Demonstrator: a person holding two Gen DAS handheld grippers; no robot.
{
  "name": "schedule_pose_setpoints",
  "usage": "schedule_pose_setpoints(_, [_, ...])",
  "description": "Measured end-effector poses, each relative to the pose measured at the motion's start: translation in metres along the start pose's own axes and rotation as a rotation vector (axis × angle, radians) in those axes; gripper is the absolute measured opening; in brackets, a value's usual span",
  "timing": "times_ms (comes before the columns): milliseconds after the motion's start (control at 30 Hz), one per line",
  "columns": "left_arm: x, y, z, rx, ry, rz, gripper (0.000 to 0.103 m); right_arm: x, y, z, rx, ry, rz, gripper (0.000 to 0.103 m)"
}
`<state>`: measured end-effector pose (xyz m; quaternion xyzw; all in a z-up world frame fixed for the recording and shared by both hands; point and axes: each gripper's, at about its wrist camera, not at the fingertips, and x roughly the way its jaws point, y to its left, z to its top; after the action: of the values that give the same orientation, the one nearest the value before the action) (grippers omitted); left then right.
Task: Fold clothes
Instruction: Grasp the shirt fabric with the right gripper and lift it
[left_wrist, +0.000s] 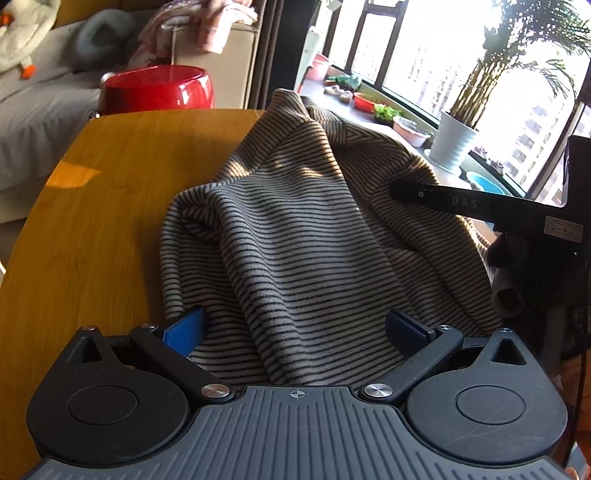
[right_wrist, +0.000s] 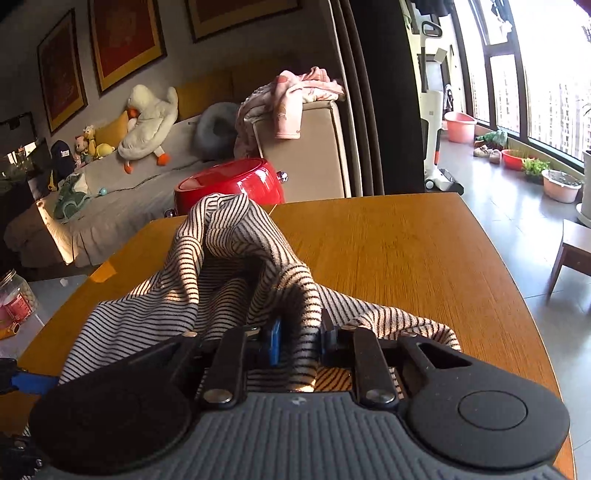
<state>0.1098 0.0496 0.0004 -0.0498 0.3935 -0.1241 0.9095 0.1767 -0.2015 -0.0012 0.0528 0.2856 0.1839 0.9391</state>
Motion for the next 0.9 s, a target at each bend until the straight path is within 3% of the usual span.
schedule_pose_setpoints(33, [0.001,-0.003,0.001,0.009,-0.005,0.011,0.077,-0.001,0.000,-0.001,-0.002,-0.001,0.002,0.017])
schedule_pose_setpoints(67, [0.002,-0.007,0.002,0.024,-0.016,0.037,0.038,-0.001,0.000,-0.001,0.000,-0.002,0.004,0.017])
schedule_pose_setpoints(167, [0.004,-0.006,0.010,0.048,-0.081,0.101,0.017,-0.001,-0.001,-0.001,0.003,-0.004,0.005,0.017])
schedule_pose_setpoints(267, [0.000,0.005,0.024,0.041,-0.165,0.164,0.017,-0.005,0.002,0.002,0.000,-0.001,0.006,0.016])
schedule_pose_setpoints(300, [-0.003,0.011,0.029,0.031,-0.191,0.183,0.016,-0.006,0.003,0.005,-0.006,0.005,0.011,0.009])
schedule_pose_setpoints(467, [-0.011,0.046,0.052,-0.031,-0.256,0.264,0.016,-0.024,-0.005,0.073,0.075,-0.096,0.109,0.006])
schedule_pose_setpoints(567, [-0.009,0.069,0.055,-0.059,-0.251,0.284,0.016,-0.002,-0.019,0.108,0.046,-0.129,-0.010,0.005])
schedule_pose_setpoints(633, [-0.007,0.083,0.057,-0.083,-0.244,0.302,0.018,0.029,-0.034,0.111,0.033,-0.070,-0.107,0.006])
schedule_pose_setpoints(733, [-0.005,0.106,0.061,-0.140,-0.225,0.341,0.018,0.069,-0.052,0.093,0.008,0.033,-0.233,0.006])
schedule_pose_setpoints(833, [-0.018,0.128,0.063,-0.225,-0.228,0.314,0.019,0.089,-0.068,0.070,0.016,0.087,-0.314,0.006])
schedule_pose_setpoints(900, [-0.030,0.127,0.068,-0.229,-0.256,0.269,0.021,0.080,-0.066,0.075,0.001,0.046,-0.329,0.006])
